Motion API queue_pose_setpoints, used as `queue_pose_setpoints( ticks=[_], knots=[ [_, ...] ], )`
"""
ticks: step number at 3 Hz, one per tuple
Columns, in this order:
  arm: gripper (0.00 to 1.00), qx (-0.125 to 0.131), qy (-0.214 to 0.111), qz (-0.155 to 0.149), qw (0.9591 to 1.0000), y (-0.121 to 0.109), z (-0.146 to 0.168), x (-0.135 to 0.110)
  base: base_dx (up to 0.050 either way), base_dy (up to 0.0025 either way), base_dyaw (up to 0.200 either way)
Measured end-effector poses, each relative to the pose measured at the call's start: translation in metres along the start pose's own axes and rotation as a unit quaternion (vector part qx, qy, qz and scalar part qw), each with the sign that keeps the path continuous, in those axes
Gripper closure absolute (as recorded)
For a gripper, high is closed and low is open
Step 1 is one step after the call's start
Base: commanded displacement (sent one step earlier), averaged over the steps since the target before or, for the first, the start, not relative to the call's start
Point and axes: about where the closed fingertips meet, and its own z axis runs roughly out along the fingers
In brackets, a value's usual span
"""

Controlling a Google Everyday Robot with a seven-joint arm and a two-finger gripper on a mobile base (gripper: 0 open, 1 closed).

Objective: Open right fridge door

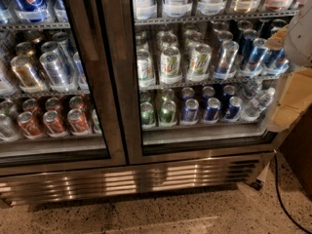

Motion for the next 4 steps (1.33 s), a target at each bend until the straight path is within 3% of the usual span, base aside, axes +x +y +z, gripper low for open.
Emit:
queue_pose_setpoints(
  ticks=[1,2,3,4],
  knots=[
    [0.0,0.0,0.0,0.0,1.0,0.0,0.0,0.0,0.0,0.0,0.0],
    [0.0,-0.001,-0.051,0.002,0.9987,-0.008,-0.003,-0.011,0.0,0.0,0.0],
    [0.0,-0.007,-0.136,0.006,0.9907,-0.021,-0.008,-0.029,0.0,0.0,0.0],
    [0.0,-0.022,-0.234,0.02,0.9718,-0.039,-0.012,-0.049,0.0,0.0,0.0]
  ],
)
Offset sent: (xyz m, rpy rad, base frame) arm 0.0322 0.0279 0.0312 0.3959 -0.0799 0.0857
